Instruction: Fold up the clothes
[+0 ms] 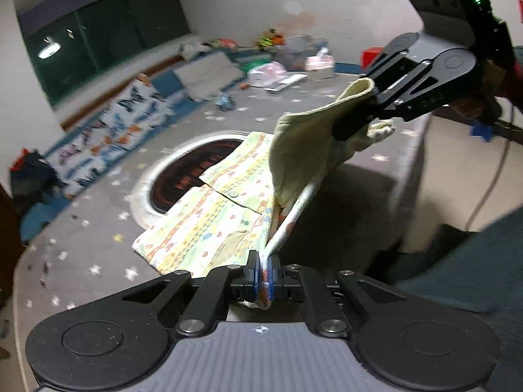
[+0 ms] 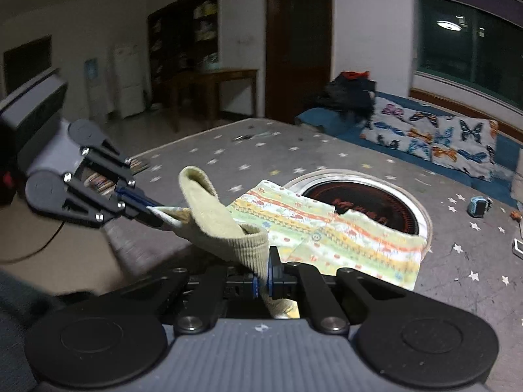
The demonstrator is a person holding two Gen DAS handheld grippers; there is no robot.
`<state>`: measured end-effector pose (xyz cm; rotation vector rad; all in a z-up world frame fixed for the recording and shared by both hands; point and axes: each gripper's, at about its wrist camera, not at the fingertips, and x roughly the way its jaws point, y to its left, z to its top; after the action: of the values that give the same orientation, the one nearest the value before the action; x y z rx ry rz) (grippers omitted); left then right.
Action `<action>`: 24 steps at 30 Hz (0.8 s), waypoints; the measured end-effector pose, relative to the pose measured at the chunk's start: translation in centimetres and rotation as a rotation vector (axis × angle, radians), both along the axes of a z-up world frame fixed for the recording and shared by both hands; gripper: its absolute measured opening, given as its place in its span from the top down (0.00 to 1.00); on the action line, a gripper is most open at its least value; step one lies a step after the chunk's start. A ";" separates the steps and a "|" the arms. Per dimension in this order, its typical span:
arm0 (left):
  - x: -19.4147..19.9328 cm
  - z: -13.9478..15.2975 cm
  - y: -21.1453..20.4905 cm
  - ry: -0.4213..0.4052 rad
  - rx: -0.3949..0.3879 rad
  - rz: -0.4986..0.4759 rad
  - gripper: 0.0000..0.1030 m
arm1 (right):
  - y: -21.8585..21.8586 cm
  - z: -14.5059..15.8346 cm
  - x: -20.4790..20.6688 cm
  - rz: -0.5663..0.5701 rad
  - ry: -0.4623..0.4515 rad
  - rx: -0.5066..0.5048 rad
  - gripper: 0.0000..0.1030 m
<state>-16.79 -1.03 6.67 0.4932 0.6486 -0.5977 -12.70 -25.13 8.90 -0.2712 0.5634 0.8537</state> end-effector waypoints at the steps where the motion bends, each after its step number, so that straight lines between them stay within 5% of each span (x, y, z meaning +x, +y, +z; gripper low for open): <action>1: 0.1 0.1 0.0 0.011 0.001 -0.002 0.95 | 0.2 0.2 -0.3 0.009 0.000 -0.016 0.96; 8: 4.9 0.9 2.0 0.056 -0.085 0.050 0.95 | 1.7 1.5 3.0 0.017 0.011 -0.053 0.96; 15: 14.0 0.5 4.4 0.114 -0.154 0.176 0.94 | 3.6 2.9 12.5 -0.006 0.017 -0.056 0.97; 24: 23.6 -5.7 6.5 0.262 -0.176 0.353 0.94 | 7.6 -5.4 23.9 -0.166 0.107 -0.090 0.96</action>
<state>6.82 5.46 0.93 0.1288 0.8999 -0.3814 11.23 -17.53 3.49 -0.2573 0.7154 0.6856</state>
